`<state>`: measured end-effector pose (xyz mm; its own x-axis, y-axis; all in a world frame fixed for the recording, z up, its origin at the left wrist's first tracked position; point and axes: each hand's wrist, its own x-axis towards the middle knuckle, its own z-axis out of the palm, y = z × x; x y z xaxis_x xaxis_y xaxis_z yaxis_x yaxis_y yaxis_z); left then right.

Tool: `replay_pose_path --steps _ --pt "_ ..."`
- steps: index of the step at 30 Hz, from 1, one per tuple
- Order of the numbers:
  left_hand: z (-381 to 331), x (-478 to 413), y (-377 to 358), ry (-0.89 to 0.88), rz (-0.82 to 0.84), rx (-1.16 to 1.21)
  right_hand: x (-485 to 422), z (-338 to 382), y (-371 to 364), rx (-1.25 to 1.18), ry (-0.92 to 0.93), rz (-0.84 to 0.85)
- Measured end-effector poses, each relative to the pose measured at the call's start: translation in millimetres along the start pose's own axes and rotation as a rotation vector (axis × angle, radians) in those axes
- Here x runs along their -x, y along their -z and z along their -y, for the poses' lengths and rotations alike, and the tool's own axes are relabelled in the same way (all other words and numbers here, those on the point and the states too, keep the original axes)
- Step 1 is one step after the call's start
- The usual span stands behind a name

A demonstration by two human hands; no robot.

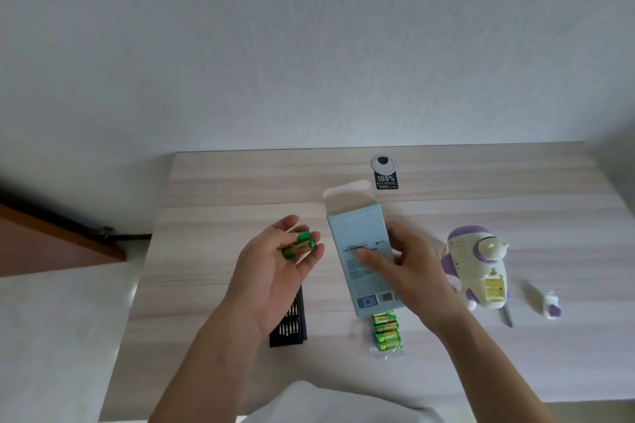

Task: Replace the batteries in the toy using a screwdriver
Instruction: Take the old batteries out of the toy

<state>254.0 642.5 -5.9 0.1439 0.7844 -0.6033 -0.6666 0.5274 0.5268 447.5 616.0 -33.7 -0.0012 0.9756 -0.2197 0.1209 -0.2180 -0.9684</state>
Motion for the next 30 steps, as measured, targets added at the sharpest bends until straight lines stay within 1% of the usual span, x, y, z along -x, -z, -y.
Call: replay_pose_path --steps 3,10,14,18,21,23,25,28,30 --pt "-0.8 4.2 -0.9 0.034 0.023 0.044 0.9 0.4 1.4 0.007 -0.017 0.000" --pt "8.2 2.3 -3.7 0.040 -0.032 0.056 3.3 -4.4 -1.1 -0.012 -0.064 -0.021" --pt "13.1 -1.2 0.0 0.054 -0.052 0.062 4.9 -6.2 1.0 -0.006 -0.068 -0.001" --pt "20.3 -7.3 4.3 0.027 -0.107 -0.011 8.9 -6.5 1.2 0.033 -0.065 0.029" --pt "25.4 -8.9 5.0 -0.005 -0.158 -0.097 10.9 -8.9 0.0 0.047 -0.067 0.022" --pt "27.3 -7.9 4.5 -0.050 -0.189 -0.178 12.0 -9.8 0.4 0.046 -0.069 0.021" --pt "26.6 -3.9 3.1 -0.158 -0.203 -0.357 13.2 -10.5 1.8 0.041 -0.073 0.021" --pt "21.7 5.7 -5.1 -0.350 -0.136 -0.700 14.4 -10.8 3.3 0.062 -0.066 0.033" --pt "17.5 8.8 -13.4 -0.498 -0.075 -0.866 15.0 -9.5 3.4 0.076 -0.058 0.040"
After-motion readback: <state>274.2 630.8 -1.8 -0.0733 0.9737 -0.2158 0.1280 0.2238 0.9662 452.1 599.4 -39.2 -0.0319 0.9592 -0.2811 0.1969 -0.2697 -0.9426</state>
